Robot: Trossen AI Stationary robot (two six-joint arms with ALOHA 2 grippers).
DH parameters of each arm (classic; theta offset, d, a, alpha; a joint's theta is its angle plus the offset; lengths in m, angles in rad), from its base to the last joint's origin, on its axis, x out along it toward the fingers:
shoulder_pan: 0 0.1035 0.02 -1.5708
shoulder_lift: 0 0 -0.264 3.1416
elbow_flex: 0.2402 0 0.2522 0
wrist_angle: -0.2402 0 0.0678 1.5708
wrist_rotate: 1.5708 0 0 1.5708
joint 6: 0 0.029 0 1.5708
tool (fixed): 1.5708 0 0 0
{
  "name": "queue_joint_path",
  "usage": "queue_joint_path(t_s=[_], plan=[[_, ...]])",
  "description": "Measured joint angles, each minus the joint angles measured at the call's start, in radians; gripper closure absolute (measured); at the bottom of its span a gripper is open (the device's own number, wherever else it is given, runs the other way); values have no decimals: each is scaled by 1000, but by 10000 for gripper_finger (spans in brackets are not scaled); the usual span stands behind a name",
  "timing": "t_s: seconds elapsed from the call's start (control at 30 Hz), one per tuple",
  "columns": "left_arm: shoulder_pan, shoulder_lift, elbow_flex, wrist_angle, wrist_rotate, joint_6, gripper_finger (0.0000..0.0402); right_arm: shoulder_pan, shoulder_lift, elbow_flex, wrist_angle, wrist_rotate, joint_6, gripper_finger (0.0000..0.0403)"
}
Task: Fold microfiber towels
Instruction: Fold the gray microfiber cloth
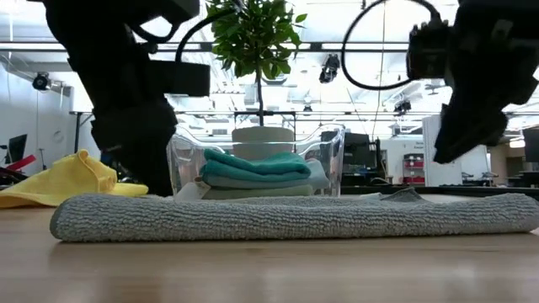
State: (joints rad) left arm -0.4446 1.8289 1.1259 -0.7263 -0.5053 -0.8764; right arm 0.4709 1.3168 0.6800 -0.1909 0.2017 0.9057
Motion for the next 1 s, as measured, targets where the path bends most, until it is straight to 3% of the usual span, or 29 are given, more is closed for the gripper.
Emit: queue_joint_path(t_s=[0.2, 0.37, 0.6, 0.77, 1.0], plan=[[-7, -33, 10, 21, 27, -9, 275, 16, -22, -14, -108, -3, 183, 186], [-44, -33, 28, 81, 81, -9, 275, 38, -4, -61, -91, -1, 266, 143], [-76, -31, 34, 127, 85, -8, 275, 37, 29, -183, 181, 7, 332, 112], [-75, -31, 34, 137, 83, -8, 275, 37, 58, -258, 403, 11, 342, 113], [-74, -31, 34, 143, 78, -8, 275, 30, 139, -263, 555, 13, 314, 117]])
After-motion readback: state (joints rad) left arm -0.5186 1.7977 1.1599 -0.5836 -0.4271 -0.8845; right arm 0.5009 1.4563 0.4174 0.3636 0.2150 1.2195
